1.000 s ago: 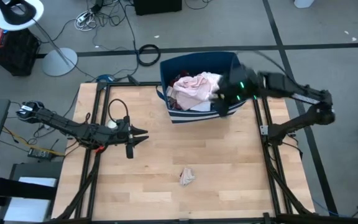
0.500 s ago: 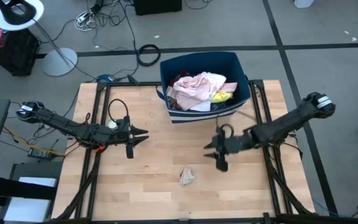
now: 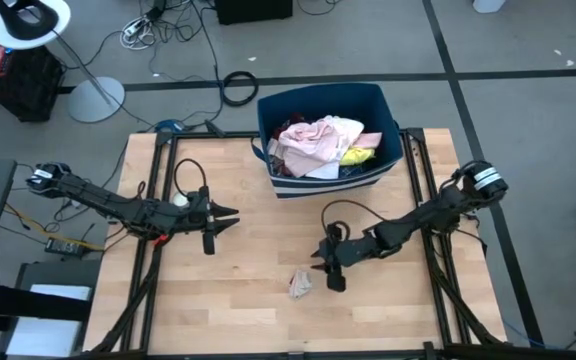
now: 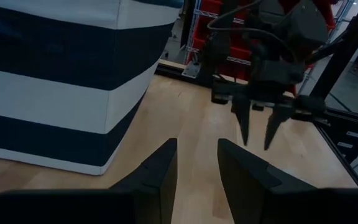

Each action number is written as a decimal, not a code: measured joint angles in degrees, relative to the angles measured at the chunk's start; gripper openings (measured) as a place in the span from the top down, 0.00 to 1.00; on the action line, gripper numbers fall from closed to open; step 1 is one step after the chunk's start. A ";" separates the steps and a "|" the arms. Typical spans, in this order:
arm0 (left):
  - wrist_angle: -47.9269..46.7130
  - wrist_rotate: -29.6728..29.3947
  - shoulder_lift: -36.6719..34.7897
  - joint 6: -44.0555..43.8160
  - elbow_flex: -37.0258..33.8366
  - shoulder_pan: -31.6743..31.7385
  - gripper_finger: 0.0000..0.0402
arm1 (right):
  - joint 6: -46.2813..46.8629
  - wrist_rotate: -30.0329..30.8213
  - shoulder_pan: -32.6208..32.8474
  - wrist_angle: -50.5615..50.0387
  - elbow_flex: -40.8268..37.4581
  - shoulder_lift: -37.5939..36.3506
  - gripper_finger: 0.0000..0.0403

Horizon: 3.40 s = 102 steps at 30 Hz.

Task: Sort clothes
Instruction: Put the brown striped sock into the blue laundry bin, then return to Home Position

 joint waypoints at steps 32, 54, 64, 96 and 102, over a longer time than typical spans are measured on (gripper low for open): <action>-0.64 0.02 0.00 0.01 0.02 -0.04 0.70 | -15.90 -5.39 -4.30 18.07 10.58 23.32 0.96; -0.37 0.01 0.00 0.01 0.00 0.00 0.70 | -42.79 9.07 -20.41 -5.19 24.70 -11.94 0.98; -0.40 0.01 0.00 0.01 0.00 0.00 0.70 | -22.94 12.28 -38.67 -16.42 26.11 -12.38 0.96; -0.51 -0.01 0.00 0.47 0.00 0.00 0.70 | -4.55 -9.89 -52.15 -32.43 25.96 -14.66 0.51; -0.42 -0.04 0.00 0.50 0.00 0.00 0.70 | -3.07 -13.74 -50.84 -34.26 25.96 -23.66 0.51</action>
